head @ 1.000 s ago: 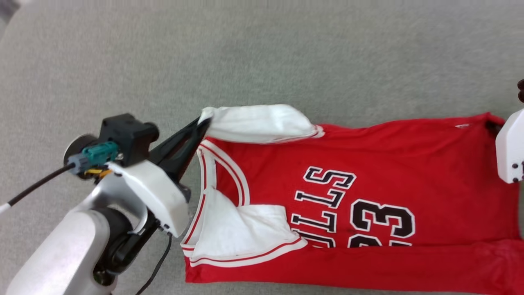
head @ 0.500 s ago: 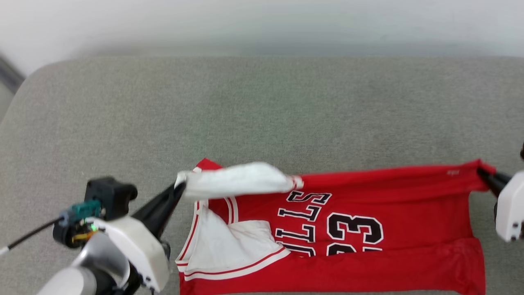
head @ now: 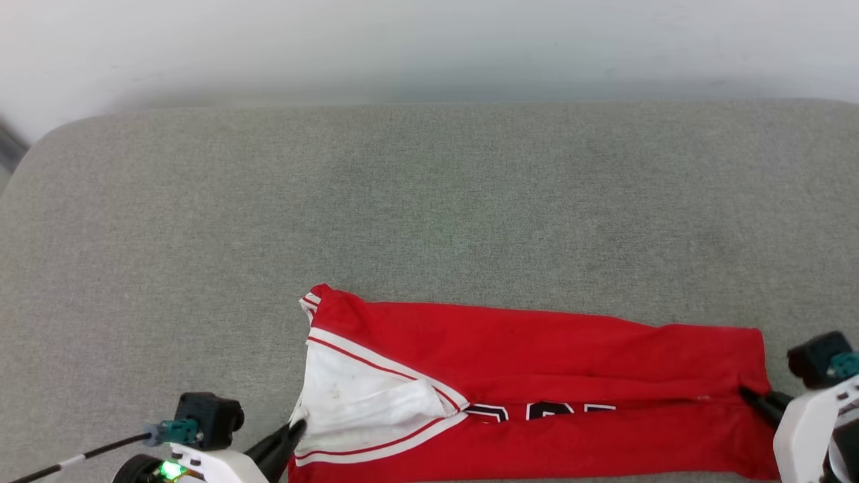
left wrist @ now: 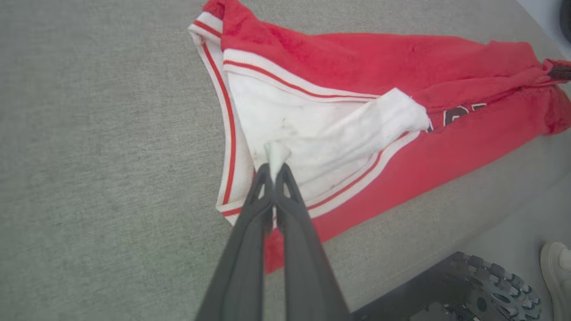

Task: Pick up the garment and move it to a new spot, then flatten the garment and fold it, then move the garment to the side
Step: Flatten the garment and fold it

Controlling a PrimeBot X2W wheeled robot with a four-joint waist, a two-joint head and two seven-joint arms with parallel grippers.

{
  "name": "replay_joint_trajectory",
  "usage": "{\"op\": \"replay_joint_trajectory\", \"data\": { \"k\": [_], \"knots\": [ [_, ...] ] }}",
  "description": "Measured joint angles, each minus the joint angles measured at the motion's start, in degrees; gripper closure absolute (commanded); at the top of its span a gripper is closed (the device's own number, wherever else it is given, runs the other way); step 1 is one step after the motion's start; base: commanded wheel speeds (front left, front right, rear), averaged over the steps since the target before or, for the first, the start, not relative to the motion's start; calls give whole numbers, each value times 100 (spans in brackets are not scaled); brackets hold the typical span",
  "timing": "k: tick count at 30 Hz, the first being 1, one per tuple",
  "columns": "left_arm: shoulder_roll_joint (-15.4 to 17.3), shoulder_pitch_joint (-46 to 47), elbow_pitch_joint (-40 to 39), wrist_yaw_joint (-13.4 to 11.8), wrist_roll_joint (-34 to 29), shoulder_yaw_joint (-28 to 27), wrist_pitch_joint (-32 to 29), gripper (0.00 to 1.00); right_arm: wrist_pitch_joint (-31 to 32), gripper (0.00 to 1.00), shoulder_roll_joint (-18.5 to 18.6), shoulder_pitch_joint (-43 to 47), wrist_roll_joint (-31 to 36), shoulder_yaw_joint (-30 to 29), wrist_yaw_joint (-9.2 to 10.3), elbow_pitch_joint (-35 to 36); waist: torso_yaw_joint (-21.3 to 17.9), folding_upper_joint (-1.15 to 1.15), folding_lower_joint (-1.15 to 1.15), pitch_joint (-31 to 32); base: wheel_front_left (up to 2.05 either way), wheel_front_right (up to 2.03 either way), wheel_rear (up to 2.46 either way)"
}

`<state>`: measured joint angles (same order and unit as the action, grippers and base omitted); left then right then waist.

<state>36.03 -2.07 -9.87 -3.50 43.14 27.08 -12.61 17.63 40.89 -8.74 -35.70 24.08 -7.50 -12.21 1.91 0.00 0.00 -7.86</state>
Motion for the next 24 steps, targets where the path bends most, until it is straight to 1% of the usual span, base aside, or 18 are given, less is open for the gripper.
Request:
{"op": "replay_joint_trajectory", "data": {
  "k": [4, 10, 13, 14, 15, 16, 17, 21, 24],
  "knots": [
    [-53, 13, 427, 100, -63, 162, -8, 100, -60, 100, 296, 10, 457, 424, -1, -12, 8, 0, 0, -59, 0, 0, 0],
    [-183, 236, 1009, 267, -312, 442, 30, 100, -237, 100, 428, -199, 704, 939, 0, -163, 33, 0, 0, -141, 0, 0, 0],
    [-356, 286, 1255, 343, -236, 463, 130, 100, -254, 100, 439, -308, 668, 1084, 0, -291, 45, 0, 0, -157, 0, 0, 0],
    [-391, 305, 1314, 361, -225, 470, 164, 74, -256, 100, 435, -325, 613, 1114, 0, -325, 43, 0, 0, -153, 0, 0, 0],
    [-411, 333, 1359, 383, -221, 478, 189, 0, -256, 100, 427, -341, 543, 1127, -1, -357, 42, 0, 0, -144, 0, 0, 0],
    [-422, 351, 1407, 401, -221, 480, 222, 0, -254, 55, 424, -359, 487, 1147, 0, -382, 41, 0, 0, -132, 0, 0, 0],
    [-434, 354, 1446, 404, -220, 485, 235, 0, -255, 0, 425, -367, 450, 1168, 0, -391, 37, 0, 0, -117, 0, 0, 0],
    [-467, 354, 1544, 460, -223, 497, 413, 0, -270, 0, 423, -391, 242, 1160, 0, -419, 8, 0, 0, -20, 0, 0, 0],
    [-480, 354, 1510, 467, -234, 416, 628, 0, -307, 0, 367, -391, -120, 1015, 0, -388, -22, 0, 0, 113, 0, 0, 0]
  ]
}}
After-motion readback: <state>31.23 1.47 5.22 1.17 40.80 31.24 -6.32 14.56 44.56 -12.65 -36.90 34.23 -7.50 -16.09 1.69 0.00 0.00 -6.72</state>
